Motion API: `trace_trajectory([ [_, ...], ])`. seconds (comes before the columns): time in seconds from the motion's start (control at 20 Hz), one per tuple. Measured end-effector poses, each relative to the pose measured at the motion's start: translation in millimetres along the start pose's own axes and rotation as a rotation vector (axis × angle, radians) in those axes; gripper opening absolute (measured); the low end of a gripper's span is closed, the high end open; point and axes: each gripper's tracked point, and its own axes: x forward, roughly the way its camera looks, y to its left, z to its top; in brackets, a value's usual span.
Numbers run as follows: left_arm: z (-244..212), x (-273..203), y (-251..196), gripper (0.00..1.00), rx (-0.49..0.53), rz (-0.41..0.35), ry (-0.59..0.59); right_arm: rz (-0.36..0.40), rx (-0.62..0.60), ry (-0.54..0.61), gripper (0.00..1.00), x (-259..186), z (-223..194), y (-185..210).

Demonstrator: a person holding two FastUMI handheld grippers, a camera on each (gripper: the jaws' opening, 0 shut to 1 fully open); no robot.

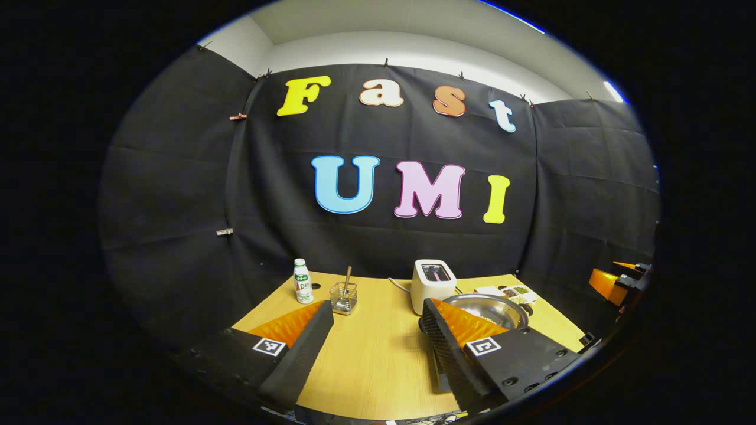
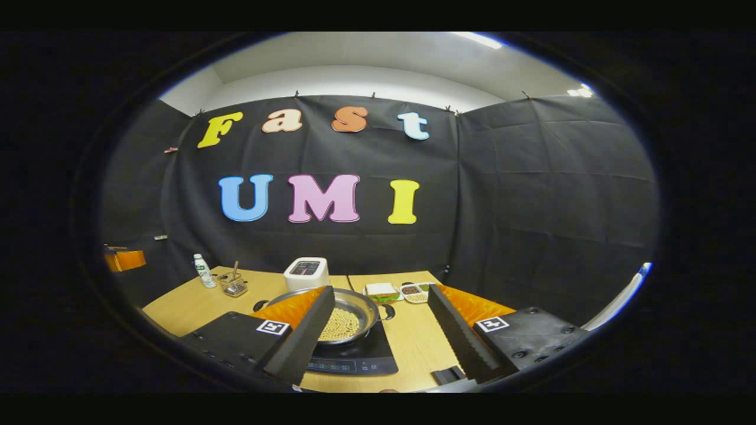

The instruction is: First push the handle of the pot to place it horizontally, then grasp the pot with both hands and set it on the induction cooktop.

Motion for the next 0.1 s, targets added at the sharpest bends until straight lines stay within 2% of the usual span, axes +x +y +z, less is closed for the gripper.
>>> trace_trajectory([
  [0.1,5.1,-15.1,-6.8,0.93,0.029,-0.005,-0.034,0.001,0.013,-0.003,0.98,-9.8,0.8,0.0],
])
